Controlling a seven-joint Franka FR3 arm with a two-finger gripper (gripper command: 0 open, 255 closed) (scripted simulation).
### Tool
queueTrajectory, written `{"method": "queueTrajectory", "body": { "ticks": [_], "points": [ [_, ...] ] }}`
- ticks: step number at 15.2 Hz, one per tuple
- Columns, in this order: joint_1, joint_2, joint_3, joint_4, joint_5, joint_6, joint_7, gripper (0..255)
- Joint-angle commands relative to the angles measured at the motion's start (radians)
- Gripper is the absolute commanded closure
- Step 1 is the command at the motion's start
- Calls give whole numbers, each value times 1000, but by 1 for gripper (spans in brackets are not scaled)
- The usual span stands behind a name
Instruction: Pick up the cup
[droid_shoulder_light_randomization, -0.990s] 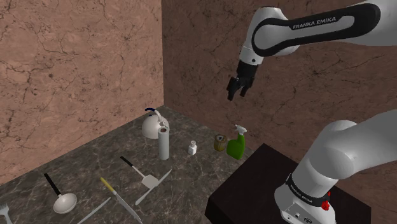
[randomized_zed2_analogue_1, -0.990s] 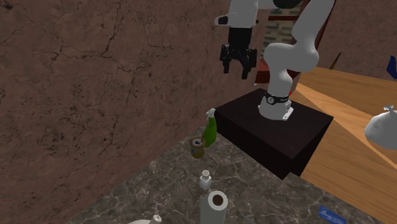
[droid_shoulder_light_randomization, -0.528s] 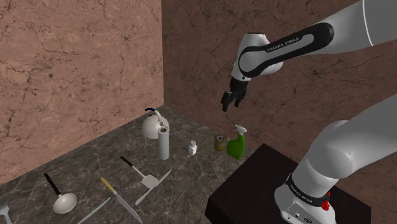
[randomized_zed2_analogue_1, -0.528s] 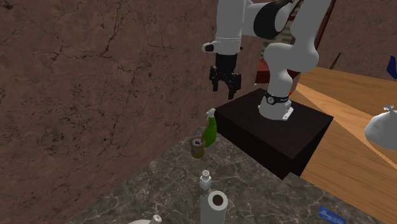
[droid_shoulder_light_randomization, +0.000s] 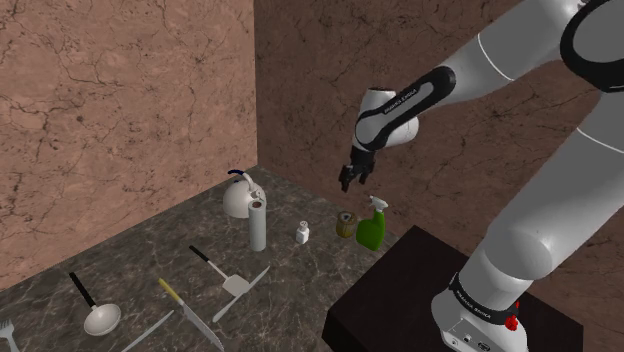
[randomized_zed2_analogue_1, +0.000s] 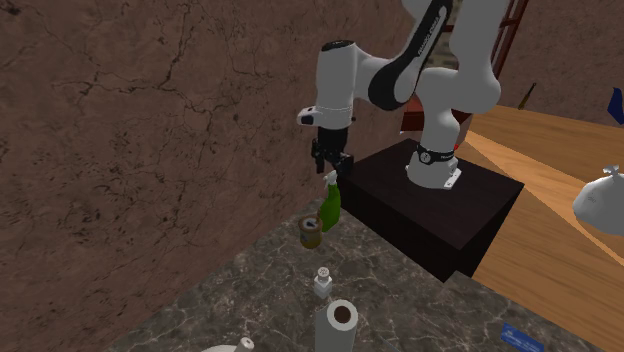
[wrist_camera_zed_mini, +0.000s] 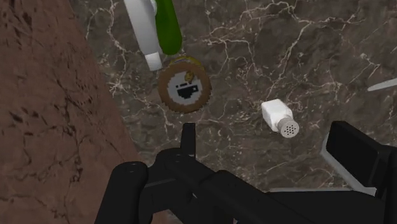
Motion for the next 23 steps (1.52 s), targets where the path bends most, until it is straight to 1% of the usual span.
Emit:
{"method": "queueTrajectory", "body": {
  "ticks": [1,7,13,14,21,23],
  "points": [
    [-2,81,-4,21,3,57,-9,0],
    [-22,331,-13,114,25,198,-53,0],
    [-55,578,-8,250,42,295,-88,0],
    [-59,605,-8,268,42,303,-90,0],
    [-71,706,8,303,53,370,-98,0],
    [-72,715,9,306,54,375,-99,0]
  ]
}}
